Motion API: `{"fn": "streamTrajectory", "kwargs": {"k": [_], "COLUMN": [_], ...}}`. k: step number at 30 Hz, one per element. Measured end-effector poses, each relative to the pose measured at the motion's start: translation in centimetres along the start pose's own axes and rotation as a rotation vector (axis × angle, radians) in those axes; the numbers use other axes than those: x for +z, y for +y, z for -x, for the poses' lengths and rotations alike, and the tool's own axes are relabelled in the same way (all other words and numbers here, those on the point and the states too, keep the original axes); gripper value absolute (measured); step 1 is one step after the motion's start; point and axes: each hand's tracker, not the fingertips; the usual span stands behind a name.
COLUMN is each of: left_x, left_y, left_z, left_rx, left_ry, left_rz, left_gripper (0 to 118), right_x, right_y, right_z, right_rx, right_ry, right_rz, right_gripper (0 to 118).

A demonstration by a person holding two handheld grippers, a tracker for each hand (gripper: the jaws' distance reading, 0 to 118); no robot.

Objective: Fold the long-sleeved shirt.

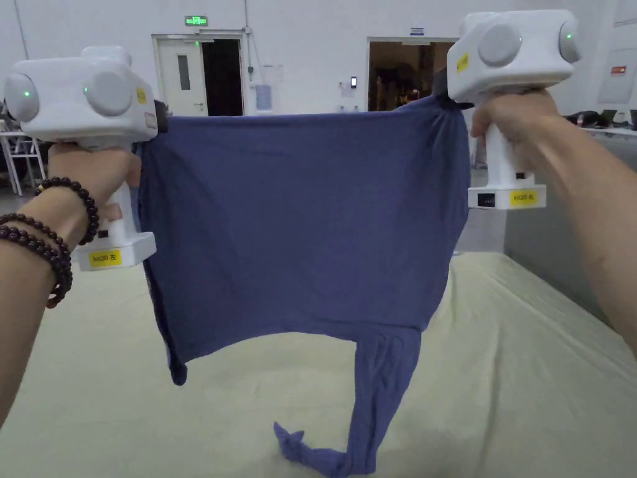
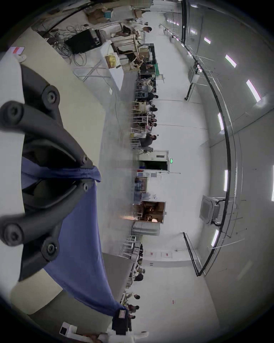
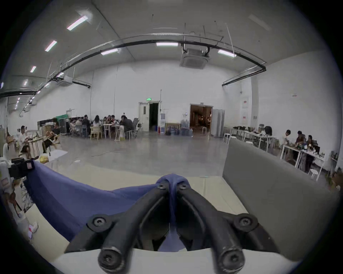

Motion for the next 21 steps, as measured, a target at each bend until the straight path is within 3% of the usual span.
{"fn": "streamTrajectory", "kwargs": {"k": [7, 11, 16, 21], "left_x": [-1.9, -3.9, -6.4, -6.3], "left_y": [-0.6, -3.7, -9.3, -11.5], "left_z": [-0.6, 0.7, 1.7, 1.8], "left_rx": [-0.046, -0.056, -0.048, -0.057], "left_ry": [0.009, 0.008, 0.004, -0.008], "left_rz": [0.005, 0.06, 0.163, 0.197], "left_gripper": [2, 2, 2, 2], "right_x": [0.0, -1.7, -5.4, -4.1], "right_y": [-0.3, -5.5, -13.8, -17.2], "right_z": [-0.8, -1.1, -2.0, -2.3], "right_rx": [-0.033, -0.005, -0.061, -0.075], "right_ry": [-0.004, -0.001, 0.003, 0.017], "right_rz": [-0.022, 0.043, 0.164, 0.19], "right_gripper": [0, 0, 0, 0]}}
